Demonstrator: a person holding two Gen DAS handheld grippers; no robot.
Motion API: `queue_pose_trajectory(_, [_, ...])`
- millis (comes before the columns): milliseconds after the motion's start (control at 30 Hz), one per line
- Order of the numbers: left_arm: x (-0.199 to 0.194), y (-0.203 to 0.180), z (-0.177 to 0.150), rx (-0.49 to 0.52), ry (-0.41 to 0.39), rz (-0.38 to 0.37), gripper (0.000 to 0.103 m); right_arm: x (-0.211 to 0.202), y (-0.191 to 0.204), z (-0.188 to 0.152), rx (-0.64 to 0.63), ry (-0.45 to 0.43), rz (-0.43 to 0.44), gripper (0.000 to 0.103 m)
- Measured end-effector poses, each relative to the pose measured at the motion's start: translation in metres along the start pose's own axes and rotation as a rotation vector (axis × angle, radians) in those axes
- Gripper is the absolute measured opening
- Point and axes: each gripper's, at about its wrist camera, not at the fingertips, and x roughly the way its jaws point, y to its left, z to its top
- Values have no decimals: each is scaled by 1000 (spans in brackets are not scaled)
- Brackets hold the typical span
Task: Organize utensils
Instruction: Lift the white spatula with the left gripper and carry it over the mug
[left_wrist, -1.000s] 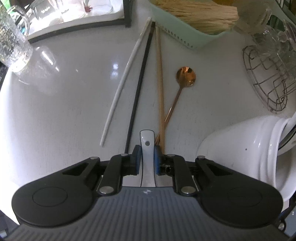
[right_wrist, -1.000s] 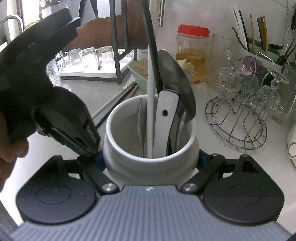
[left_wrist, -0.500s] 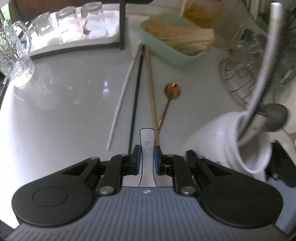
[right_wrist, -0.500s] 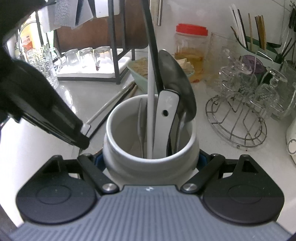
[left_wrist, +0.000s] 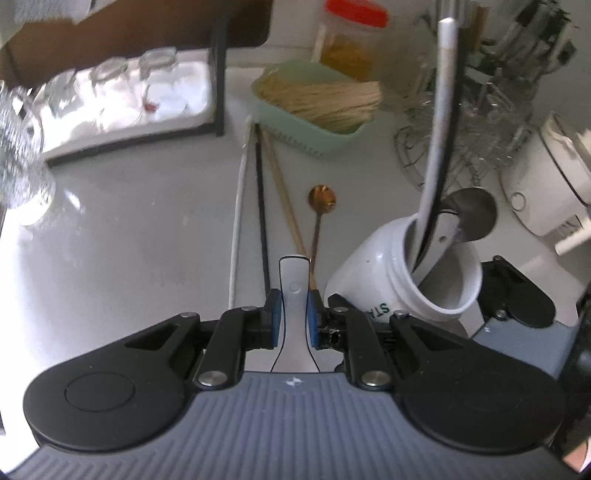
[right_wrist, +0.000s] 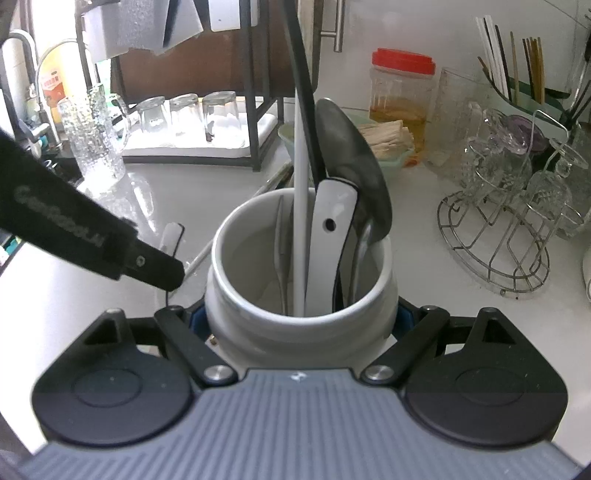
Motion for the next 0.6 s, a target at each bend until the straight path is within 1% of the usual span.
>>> queue_pose_trajectory(67, [-4, 1, 0, 32, -13, -23, 17, 1, 2, 1, 12, 0, -12, 91])
queue_pose_trajectory(167, [-9, -2, 0, 105, -9, -70, 17, 1, 3, 0, 36, -5, -28, 91])
queue_pose_trajectory(300, [-17, -12, -4, 221, -31, -78, 17, 0, 6, 0, 42, -8, -33, 91])
queue_pose_trajectory(467, [-20, -12, -4, 247, -47, -114, 17, -1, 6, -2, 32, -12, -23, 91])
queue_pose_trajectory(600, [-22, -9, -1, 266, -64, -124, 17, -1, 5, -2, 38, -17, -26, 91])
